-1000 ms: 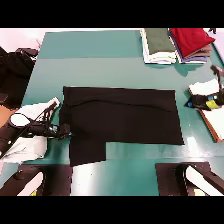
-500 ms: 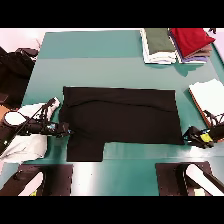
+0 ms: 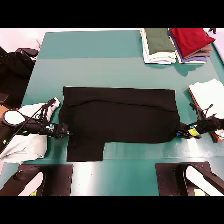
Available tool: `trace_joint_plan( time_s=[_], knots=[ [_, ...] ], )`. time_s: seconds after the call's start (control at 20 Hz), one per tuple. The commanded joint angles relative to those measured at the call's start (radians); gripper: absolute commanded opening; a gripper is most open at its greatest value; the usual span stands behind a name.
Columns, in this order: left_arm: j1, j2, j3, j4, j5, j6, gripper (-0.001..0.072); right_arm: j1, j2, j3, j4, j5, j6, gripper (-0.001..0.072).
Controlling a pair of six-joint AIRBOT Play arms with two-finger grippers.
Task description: Fold the shirts.
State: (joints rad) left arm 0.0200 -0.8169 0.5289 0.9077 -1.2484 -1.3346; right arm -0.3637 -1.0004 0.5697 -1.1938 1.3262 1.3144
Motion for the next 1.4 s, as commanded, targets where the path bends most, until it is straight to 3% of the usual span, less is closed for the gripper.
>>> trace_joint_plan(
  time_s=[0.0,0.25,0.55,0.85,1.2,1.35],
  knots=[
    [0.000,0.001,0.027,0.071,-0.096,-0.009,0.0025,0.111,0.001,0.091,-0.092,0.104,0.006,0.0016],
    [0.000,0.001,0.033,0.080,-0.122,-0.027,0.0024,0.135,0.121,0.158,-0.232,0.163,0.028,0.0016],
    [0.000,-0.010,0.193,0.079,0.067,-0.026,0.0024,0.085,0.201,0.160,-0.212,0.041,0.027,0.0015],
    [0.000,-0.212,0.410,0.107,0.188,0.002,0.0024,0.180,-0.039,0.378,-0.212,-0.069,0.063,0.0015],
    [0.000,-0.595,0.652,0.104,0.267,0.034,0.0026,0.205,-0.370,0.714,-0.162,-0.070,0.080,0.0015],
    [0.000,-0.677,0.703,0.103,0.270,0.034,0.0027,0.204,-0.464,0.792,-0.102,-0.070,0.080,0.0022]
  ],
)
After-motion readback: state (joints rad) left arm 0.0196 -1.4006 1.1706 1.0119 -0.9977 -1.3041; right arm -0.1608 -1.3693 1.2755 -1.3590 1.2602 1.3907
